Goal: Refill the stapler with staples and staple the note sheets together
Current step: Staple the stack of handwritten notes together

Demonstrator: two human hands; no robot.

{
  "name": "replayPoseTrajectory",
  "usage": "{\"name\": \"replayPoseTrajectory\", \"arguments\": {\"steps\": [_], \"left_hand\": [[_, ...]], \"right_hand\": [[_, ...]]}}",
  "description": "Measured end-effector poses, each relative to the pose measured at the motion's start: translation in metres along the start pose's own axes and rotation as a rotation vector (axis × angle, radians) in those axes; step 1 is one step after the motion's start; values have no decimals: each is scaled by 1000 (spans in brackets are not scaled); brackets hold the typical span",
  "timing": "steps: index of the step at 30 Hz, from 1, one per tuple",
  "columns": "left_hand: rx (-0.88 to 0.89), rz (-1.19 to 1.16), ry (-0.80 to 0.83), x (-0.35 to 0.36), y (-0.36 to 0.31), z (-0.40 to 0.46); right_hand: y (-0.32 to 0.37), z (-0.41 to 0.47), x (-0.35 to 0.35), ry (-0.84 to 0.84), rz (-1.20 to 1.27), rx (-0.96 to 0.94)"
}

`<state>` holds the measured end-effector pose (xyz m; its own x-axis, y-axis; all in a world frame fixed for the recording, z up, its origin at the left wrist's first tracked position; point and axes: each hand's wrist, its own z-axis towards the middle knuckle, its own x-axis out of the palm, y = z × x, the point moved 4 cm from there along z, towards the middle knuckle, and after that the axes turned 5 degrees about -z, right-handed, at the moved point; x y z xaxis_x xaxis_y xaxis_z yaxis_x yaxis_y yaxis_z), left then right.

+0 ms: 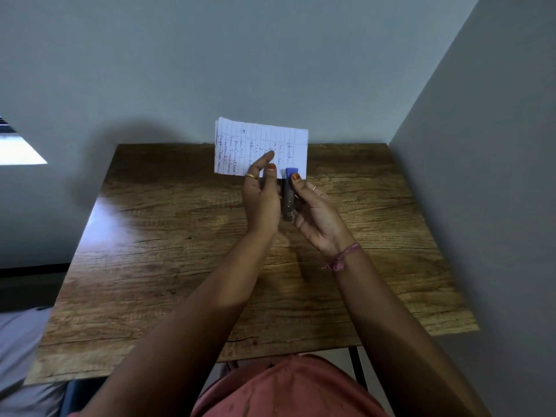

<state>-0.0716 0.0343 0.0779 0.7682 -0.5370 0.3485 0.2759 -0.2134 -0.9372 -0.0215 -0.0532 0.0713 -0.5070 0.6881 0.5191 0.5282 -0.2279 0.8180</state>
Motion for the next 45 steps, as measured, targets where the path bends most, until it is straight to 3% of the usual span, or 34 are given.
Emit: {"name": "replayPoseTrajectory", "arguments": {"steps": [3,13,18,27,34,37,40,43,45], "left_hand": [[-5,22,10,-5,-9,8],[68,453,420,-8,-41,25],[-39,425,505,-12,-41,30],[-46,412,590,-14,-47,31],[-75,272,718,-9,-49,30],[-34,-94,653,-7,-48,28],[-46,-434,386,-13,-36,25],[-178,-432,272,-13,-15,16],[-207,-300,379,-7,-7,6]], "right_hand": [[6,-2,-11,41,-28,19],[24,-2,-26,89,-156,78],[24,-3,-25,101,-154,101],[17,-2,-29,106,-119,133],[13,-3,-26,110,-105,123],[14,-3,-24,116,-62,105],[15,-3,-23,123,-55,85],[15,-1,-24,127,-62,66],[15,0,-24,124,-74,59]]}}
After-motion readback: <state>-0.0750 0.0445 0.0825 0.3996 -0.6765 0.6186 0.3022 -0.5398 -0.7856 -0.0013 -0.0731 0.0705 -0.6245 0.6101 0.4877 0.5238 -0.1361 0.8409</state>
